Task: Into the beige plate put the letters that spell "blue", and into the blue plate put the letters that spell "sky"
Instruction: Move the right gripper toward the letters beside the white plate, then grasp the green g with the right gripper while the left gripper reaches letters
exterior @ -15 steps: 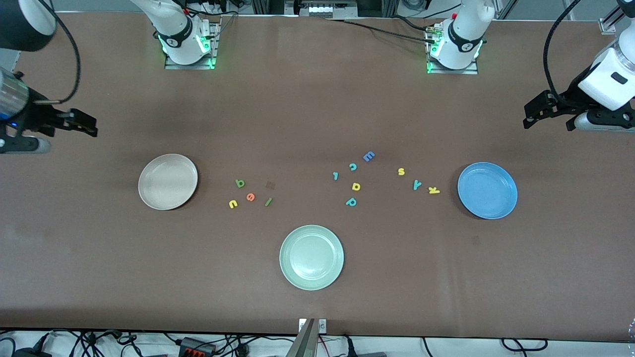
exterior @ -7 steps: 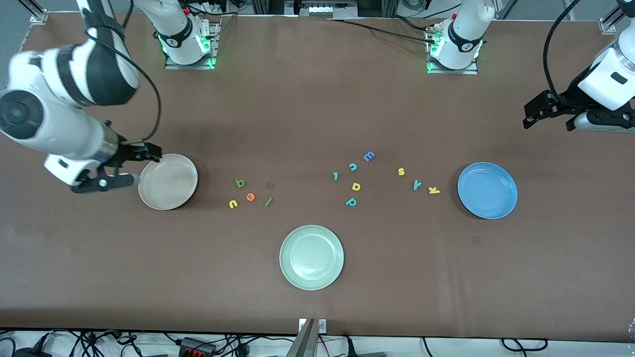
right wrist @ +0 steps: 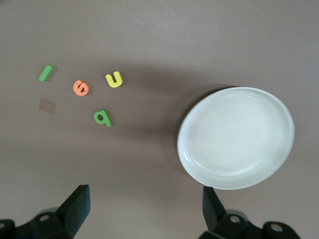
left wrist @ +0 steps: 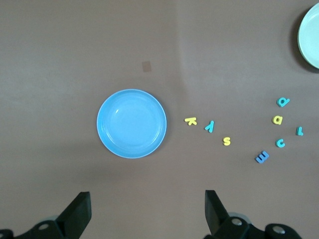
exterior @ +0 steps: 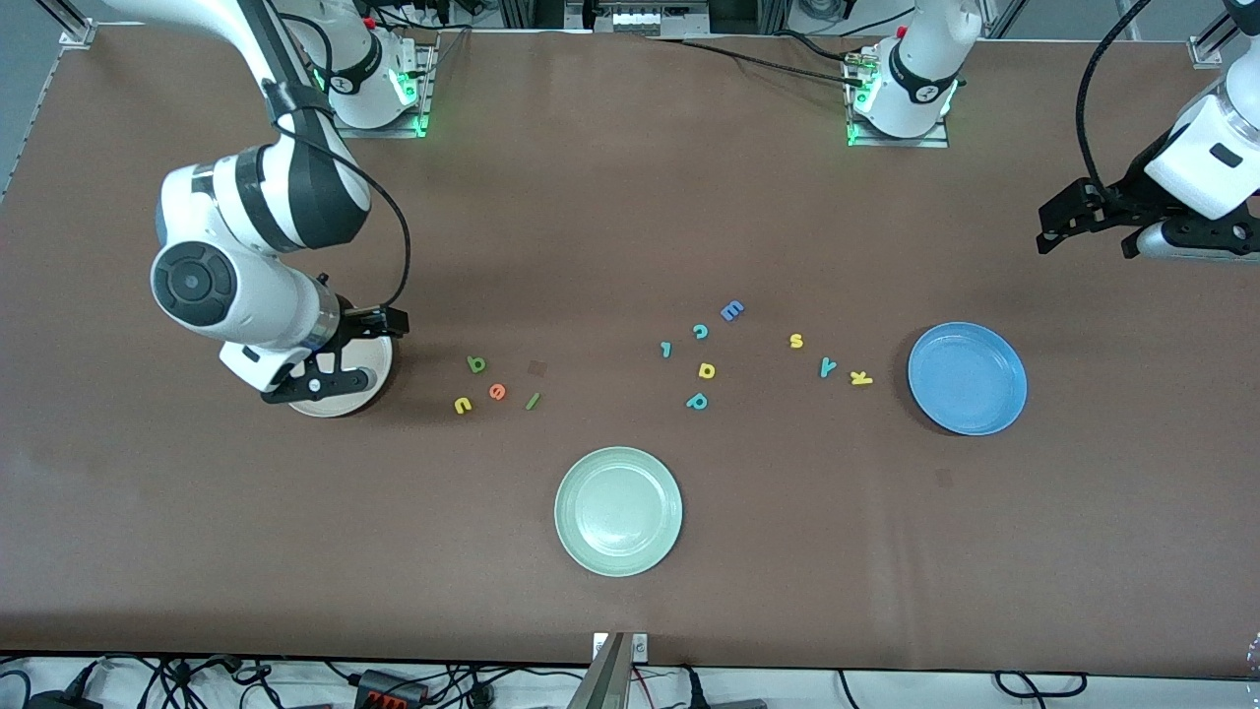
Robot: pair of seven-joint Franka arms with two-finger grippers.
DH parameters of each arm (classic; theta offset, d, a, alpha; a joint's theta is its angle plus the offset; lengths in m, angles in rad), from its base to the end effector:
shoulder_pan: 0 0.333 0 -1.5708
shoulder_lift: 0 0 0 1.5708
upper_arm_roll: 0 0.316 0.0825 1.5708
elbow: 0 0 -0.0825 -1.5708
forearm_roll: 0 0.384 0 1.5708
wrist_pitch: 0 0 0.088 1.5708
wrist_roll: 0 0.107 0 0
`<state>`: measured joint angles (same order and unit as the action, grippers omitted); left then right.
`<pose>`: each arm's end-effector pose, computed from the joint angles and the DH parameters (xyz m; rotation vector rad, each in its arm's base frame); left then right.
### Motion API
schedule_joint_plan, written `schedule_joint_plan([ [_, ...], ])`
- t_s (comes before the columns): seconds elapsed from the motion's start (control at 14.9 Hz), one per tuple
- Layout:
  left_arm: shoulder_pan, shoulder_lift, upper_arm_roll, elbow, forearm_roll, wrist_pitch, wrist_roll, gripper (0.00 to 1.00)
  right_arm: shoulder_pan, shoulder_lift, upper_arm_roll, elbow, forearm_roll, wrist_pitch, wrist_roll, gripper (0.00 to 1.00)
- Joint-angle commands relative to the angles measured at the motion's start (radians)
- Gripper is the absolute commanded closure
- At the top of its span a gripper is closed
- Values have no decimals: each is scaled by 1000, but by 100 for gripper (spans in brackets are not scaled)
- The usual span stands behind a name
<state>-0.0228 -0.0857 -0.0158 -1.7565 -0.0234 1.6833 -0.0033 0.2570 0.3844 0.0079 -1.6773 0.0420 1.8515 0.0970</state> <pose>0.5343 -0.0232 0.5928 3.1190 -0.0511 0.0188 0.6134 0.1693 0.3638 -3.1111 -0.2365 0.3356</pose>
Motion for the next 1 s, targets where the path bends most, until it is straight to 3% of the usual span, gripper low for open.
schedule_joint_plan([
  [0.0,-11,24,2,5,-15,-46,14,0,39,11,-6,-67,27,92,1,0],
  [0.33,-49,173,-36,3,-18,-76,5,0,91,77,-6,-153,27,244,1,0],
  [0.54,-74,256,-42,0,-15,7,5,0,125,132,-8,-141,18,255,1,0],
  [0.94,-138,392,-47,-5,-15,177,5,0,163,212,-8,-139,19,406,7,2],
])
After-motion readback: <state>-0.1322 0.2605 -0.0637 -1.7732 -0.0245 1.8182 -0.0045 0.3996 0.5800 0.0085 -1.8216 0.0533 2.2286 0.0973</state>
